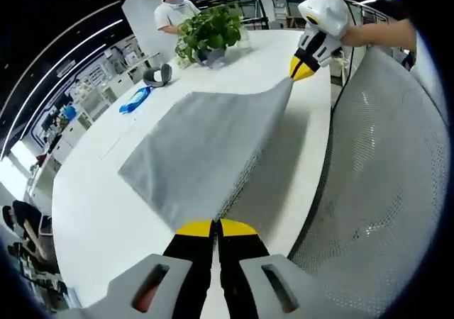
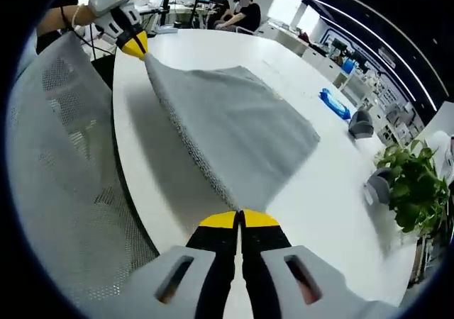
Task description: Fold the towel on the table until its edges align and the towel forms a compact rectangular stack.
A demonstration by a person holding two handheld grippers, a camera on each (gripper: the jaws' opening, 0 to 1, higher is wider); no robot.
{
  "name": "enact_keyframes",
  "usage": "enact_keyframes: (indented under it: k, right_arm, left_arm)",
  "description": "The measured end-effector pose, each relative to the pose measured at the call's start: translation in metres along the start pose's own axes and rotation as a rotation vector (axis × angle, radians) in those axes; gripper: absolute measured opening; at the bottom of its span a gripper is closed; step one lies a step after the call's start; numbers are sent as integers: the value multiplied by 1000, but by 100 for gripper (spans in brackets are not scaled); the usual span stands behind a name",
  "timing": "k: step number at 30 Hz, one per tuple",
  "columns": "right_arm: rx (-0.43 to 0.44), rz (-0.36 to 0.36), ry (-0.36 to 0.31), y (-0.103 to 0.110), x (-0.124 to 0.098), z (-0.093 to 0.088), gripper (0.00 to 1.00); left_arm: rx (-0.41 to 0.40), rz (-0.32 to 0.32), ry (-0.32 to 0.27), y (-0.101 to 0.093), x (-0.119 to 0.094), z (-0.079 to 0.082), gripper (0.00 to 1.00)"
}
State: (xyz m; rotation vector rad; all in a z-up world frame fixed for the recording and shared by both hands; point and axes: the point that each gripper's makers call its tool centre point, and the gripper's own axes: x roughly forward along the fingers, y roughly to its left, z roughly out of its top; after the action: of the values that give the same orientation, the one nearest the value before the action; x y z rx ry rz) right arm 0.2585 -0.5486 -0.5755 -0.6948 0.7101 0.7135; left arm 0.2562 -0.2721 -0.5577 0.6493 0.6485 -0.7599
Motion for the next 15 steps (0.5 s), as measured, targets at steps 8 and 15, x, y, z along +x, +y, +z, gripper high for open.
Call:
enact_keyframes:
  k: [8, 15]
  right_arm:
    - [22, -32, -15, -2, -19, 11, 0]
    - [69, -35, -35, -2, -27, 15, 0]
  left_arm:
    - [6, 23, -17, 4, -20, 13, 2]
    - [11, 29, -13, 4, -26, 14, 2]
